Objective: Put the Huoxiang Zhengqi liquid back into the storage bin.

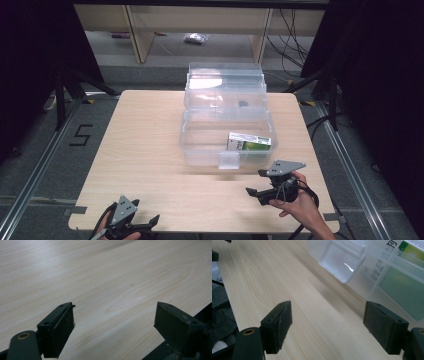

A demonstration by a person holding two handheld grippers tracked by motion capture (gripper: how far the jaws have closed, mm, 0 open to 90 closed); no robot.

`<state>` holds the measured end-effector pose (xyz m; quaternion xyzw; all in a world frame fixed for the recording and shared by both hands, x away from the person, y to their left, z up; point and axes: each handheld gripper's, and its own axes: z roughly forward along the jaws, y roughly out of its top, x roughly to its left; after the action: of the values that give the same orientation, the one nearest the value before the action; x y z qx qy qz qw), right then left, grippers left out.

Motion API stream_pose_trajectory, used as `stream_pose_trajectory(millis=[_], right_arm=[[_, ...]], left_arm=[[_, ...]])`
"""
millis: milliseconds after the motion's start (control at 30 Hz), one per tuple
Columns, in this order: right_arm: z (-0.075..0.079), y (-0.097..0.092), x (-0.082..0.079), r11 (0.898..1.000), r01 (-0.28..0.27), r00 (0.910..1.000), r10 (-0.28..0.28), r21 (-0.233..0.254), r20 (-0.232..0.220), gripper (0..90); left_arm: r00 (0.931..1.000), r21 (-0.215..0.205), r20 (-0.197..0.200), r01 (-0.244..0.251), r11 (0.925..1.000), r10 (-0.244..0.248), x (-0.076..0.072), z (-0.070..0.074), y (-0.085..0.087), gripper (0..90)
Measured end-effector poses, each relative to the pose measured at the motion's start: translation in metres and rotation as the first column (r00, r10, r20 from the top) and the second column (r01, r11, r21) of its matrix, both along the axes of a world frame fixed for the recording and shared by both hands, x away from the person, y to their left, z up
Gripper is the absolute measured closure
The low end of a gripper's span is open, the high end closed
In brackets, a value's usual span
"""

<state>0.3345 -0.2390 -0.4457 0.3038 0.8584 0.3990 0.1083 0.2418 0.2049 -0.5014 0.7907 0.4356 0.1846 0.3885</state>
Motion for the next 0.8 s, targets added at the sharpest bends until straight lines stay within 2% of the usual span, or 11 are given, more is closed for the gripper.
stream_pose_trajectory(millis=[100, 133, 167, 233, 300, 367, 500, 533, 567, 600, 800], right_arm=[[-0.007, 0.0, -0.002, 1.0, 0.001, 1.0, -0.001, -0.002, 0.003, 24.2], [-0.009, 0.0, -0.005, 1.0, 0.016, 0.9997, -0.016, -0.001, -0.021, 24.1], [-0.011, -0.001, -0.004, 1.0, 0.008, 1.0, -0.008, -0.006, -0.004, 24.1], [-0.014, 0.0, -0.007, 1.0, 0.019, 0.9996, -0.019, -0.002, -0.02, 24.1], [-0.019, -0.001, -0.007, 1.0, -0.007, 1.0, 0.007, -0.013, -0.007, 23.7], [-0.022, 0.0, -0.011, 1.0, 0.006, 0.9991, -0.007, -0.014, -0.041, 23.4], [-0.027, 0.002, -0.015, 1.0, 0.001, 0.9987, -0.002, -0.023, -0.051, 23.1], [-0.028, 0.001, -0.015, 1.0, -0.005, 0.9988, 0.004, -0.026, -0.049, 23.0], [-0.028, 0.001, -0.015, 1.0, -0.005, 0.9988, 0.004, -0.026, -0.049, 23.0], [-0.03, 0.001, -0.016, 0.999, -0.006, 0.9986, 0.004, -0.034, -0.053, 22.8], [-0.034, -0.004, -0.021, 0.999, -0.002, 0.9983, -0.001, -0.048, -0.059, 22.5]], left_arm=[[1.0, 0.005, 0.0, 0.004, 1.0, -0.004, 0.0, 0.001, 0.0, 15.5], [1.0, 0.006, -0.003, 0.009, 0.9999, -0.009, 0.0, 0.001, 0.0, 15.6], [0.9999, 0.006, -0.001, 0.012, 0.9999, -0.012, -0.001, 0.001, 0.0, 15.5], [0.9999, 0.007, -0.002, 0.013, 0.9999, -0.013, -0.001, 0.001, 0.0, 15.5], [0.9999, 0.004, 0.002, 0.012, 0.9999, -0.012, -0.002, 0.001, -0.001, 15.5], [0.9999, 0.007, 0.01, 0.007, 0.9999, -0.007, -0.001, 0.001, -0.001, 15.5], [0.9999, 0.009, 0.01, 0.008, 0.9999, -0.008, -0.002, 0.001, -0.001, 15.5], [0.9999, -0.027, 0.016, 0.002, 0.9996, -0.001, -0.002, 0.0, -0.003, 15.5], [0.9999, -0.027, 0.016, 0.002, 0.9996, -0.001, -0.002, 0.0, -0.003, 15.5], [0.9997, -0.001, 0.01, 0.021, 0.9998, -0.02, -0.003, 0.001, -0.001, 15.5], [0.9997, 0.004, 0.009, 0.021, 0.9998, -0.021, -0.003, 0.001, -0.001, 15.5]])
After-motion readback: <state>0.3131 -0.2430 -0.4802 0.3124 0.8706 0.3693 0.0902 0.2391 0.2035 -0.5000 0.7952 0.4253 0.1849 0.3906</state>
